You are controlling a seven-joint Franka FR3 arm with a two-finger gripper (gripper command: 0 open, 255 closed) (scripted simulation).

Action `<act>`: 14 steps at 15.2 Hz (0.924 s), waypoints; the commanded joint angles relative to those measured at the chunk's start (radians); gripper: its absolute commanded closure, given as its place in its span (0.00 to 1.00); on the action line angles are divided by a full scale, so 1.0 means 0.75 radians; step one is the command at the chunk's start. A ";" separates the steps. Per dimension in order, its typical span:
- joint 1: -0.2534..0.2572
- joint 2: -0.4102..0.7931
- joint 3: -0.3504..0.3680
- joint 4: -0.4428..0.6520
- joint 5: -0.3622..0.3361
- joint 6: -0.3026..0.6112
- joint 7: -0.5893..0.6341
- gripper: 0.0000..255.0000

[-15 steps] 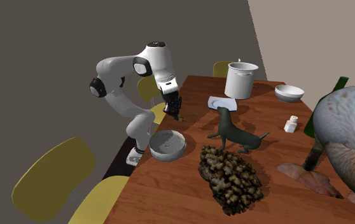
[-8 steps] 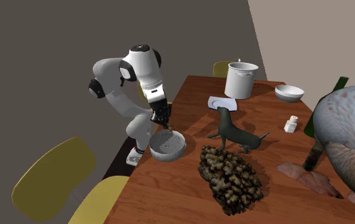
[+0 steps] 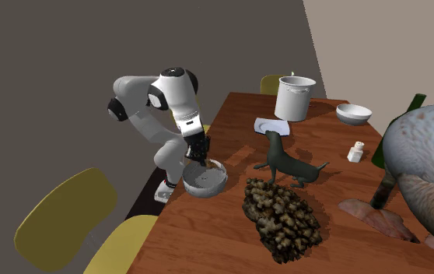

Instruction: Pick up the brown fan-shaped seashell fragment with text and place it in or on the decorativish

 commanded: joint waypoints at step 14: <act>-0.020 -0.045 -0.023 -0.129 -0.020 0.079 -0.003 0.00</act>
